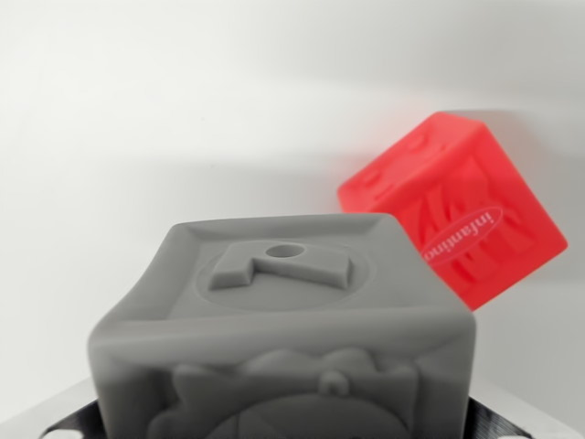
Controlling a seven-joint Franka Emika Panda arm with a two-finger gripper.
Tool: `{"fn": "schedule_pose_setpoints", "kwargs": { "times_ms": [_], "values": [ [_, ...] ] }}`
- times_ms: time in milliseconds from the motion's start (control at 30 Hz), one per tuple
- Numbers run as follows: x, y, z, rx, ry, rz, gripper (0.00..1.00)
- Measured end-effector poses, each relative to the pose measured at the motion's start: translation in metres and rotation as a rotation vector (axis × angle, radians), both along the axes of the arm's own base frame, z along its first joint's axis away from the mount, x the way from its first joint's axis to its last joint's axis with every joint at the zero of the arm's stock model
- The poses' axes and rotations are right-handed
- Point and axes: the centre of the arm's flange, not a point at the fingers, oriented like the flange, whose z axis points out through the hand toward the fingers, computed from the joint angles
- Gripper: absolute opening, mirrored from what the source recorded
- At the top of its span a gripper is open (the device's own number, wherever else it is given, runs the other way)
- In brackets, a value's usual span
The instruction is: Destack cube
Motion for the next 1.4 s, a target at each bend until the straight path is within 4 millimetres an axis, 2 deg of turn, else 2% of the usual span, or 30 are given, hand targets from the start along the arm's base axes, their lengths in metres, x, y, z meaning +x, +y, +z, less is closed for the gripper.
{"fn": "schedule_pose_setpoints", "kwargs": {
  "times_ms": [1400],
  "values": [
    [-0.004, 0.024, -0.014, -0.002, -0.001, -0.286, 0.0]
  ]
}}
